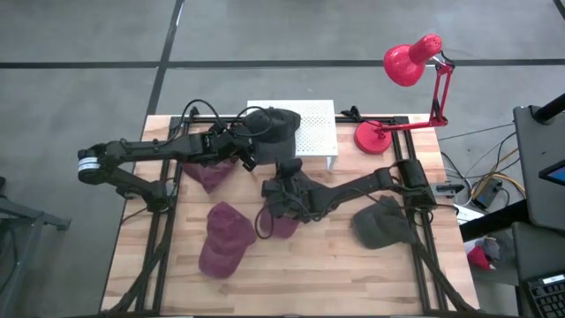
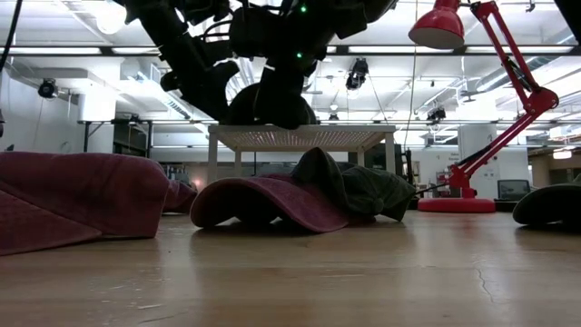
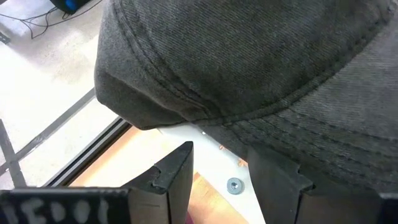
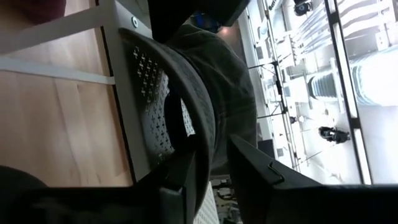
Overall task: Pick & Place hat
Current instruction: Put the bottom left black cap on the shelf
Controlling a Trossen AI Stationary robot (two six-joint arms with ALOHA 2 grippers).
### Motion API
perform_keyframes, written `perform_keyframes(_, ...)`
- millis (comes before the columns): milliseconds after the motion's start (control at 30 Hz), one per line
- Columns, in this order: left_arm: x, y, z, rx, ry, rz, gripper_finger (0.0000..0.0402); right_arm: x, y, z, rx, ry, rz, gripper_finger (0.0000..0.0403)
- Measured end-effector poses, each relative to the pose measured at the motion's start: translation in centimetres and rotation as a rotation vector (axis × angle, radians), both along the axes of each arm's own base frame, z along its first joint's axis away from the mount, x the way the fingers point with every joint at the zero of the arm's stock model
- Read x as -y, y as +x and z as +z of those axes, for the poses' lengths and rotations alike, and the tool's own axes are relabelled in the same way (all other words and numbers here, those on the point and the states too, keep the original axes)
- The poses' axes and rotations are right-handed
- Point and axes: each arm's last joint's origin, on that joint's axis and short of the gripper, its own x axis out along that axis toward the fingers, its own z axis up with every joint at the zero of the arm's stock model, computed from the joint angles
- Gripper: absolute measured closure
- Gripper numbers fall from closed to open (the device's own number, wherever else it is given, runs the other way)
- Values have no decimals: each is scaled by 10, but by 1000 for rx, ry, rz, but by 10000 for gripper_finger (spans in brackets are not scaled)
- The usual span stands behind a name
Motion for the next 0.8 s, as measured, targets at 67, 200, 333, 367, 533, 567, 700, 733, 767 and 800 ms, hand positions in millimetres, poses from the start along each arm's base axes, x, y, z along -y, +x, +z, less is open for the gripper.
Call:
perform_keyframes(67,0,0,0,0,0,2,239,-1,0,0,14,5,1,310)
perform_keyframes(200,-1,-1,0,-3,9,12,239,-5,-1,0,22,4,1,295)
perform_keyframes(333,-3,-1,0,-26,42,20,239,-8,-3,-2,10,-7,-5,285)
perform_keyframes(367,-3,-1,1,-26,44,23,239,-8,-3,-3,-1,-10,-4,283)
perform_keyframes(533,-5,-2,1,-27,46,31,239,-10,-4,-8,-83,-8,44,280)
perform_keyframes(567,-5,-2,1,-26,46,33,239,-10,-4,-9,-91,-4,57,281)
perform_keyframes(700,-6,-2,1,-26,47,35,239,-12,-5,-10,-107,4,83,284)
perform_keyframes(733,-6,-2,1,-28,49,34,239,-12,-5,-10,-110,2,82,284)
perform_keyframes(767,-6,-2,1,-31,51,31,239,-11,-5,-10,-115,-2,78,283)
perform_keyframes(800,-6,-2,1,-33,53,28,239,-11,-5,-10,-122,-6,78,282)
